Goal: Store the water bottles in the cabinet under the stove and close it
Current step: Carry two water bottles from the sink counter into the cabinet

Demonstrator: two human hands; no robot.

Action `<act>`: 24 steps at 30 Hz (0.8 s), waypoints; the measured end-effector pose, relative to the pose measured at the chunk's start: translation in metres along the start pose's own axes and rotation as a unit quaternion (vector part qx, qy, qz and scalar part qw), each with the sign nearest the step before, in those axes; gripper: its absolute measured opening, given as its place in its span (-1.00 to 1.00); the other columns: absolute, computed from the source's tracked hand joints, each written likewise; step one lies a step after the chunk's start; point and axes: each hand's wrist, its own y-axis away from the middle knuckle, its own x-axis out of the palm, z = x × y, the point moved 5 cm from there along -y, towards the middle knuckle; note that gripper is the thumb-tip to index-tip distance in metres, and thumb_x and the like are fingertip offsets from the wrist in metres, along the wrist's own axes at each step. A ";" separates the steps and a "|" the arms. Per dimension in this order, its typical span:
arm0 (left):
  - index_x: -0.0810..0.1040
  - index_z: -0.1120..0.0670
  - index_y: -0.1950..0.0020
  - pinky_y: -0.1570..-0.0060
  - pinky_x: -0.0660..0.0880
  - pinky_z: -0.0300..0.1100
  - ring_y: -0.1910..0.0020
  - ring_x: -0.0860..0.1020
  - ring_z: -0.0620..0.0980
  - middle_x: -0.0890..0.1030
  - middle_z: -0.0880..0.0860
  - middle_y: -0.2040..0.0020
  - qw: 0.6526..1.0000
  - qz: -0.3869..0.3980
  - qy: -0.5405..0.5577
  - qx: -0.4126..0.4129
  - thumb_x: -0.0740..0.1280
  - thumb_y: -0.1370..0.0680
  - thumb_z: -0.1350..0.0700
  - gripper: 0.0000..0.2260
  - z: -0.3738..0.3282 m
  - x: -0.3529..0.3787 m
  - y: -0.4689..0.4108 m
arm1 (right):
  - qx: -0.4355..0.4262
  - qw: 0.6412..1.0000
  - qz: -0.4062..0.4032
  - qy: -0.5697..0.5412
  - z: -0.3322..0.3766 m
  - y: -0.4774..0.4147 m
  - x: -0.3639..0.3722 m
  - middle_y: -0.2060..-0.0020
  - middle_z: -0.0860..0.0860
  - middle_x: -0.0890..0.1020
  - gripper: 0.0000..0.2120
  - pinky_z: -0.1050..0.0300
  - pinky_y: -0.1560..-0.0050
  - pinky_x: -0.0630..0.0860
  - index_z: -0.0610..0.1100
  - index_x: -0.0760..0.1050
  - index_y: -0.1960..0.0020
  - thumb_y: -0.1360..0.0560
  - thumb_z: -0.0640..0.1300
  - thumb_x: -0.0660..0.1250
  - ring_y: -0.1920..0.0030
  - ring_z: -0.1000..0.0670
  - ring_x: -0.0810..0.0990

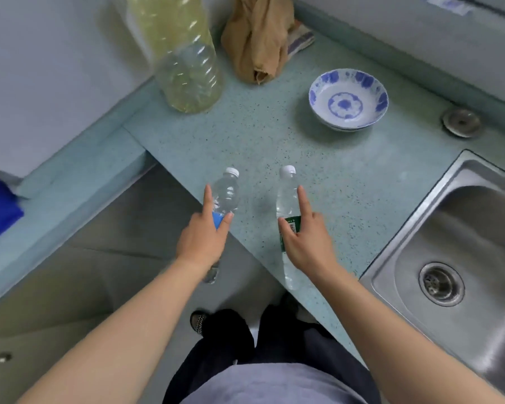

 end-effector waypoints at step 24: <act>-0.14 -0.21 -0.50 0.32 0.29 -0.14 0.19 0.47 0.04 0.50 0.08 0.15 0.837 -0.237 0.277 -0.408 0.15 -0.55 -0.20 -0.37 0.316 0.065 0.488 | -0.239 0.890 0.354 0.157 0.040 0.368 0.247 -0.04 0.01 0.33 -0.39 0.19 0.31 0.35 0.31 -0.14 -0.44 -0.55 0.08 0.16 0.23 0.10 0.48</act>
